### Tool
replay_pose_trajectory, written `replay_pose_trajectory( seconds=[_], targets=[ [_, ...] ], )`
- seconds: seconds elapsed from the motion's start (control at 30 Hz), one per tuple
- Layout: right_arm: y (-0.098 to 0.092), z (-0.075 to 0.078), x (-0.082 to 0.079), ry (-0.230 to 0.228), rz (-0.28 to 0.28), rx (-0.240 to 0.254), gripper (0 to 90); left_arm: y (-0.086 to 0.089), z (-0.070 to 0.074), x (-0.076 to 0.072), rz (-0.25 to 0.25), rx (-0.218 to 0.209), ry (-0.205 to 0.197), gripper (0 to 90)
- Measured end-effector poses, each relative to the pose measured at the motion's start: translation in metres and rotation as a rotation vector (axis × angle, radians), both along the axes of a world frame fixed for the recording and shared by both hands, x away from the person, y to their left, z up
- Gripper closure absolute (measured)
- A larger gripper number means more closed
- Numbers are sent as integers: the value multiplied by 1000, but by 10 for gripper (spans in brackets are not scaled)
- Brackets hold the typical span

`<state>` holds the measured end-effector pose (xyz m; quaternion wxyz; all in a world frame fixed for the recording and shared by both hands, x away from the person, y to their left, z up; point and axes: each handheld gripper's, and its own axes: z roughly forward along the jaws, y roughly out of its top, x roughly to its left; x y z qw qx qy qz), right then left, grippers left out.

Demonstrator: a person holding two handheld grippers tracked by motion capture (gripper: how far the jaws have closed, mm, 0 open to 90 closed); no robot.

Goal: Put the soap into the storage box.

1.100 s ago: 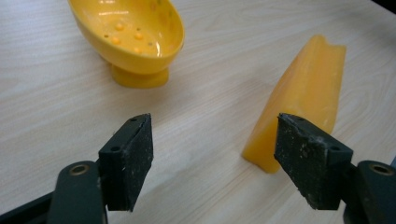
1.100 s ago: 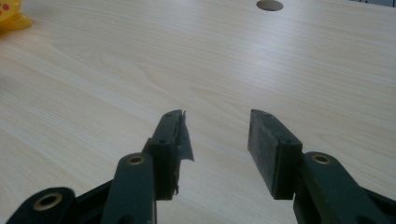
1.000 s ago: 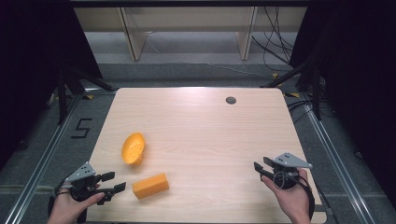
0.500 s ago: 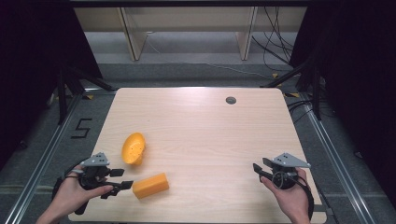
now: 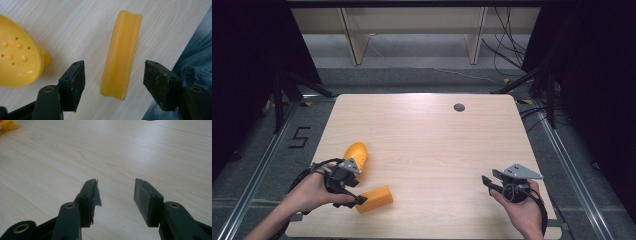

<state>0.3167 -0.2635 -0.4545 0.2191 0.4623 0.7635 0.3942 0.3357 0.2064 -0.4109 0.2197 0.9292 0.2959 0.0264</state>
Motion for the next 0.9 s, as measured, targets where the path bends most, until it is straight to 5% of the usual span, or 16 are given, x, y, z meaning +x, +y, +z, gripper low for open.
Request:
replay_pose_trajectory(
  seconds=[0.03,0.2,0.37,0.53,0.6,0.9],
  targets=[
    [3,1,-3,44,-25,31,533,-3,1,3,-51,45,-1,333],
    [3,0,-2,39,-14,26,531,-21,-1,10,-186,116,11,342],
    [1,-1,0,22,5,12,529,-33,-5,17,-203,191,52,340],
    [1,-1,0,-6,5,-7,528,-44,-13,21,-209,205,83,339],
    [3,0,-1,22,-8,15,528,-47,-17,24,-210,219,93,338],
    [1,-1,0,20,8,16,526,-56,-24,28,-194,273,127,379]
  ],
)
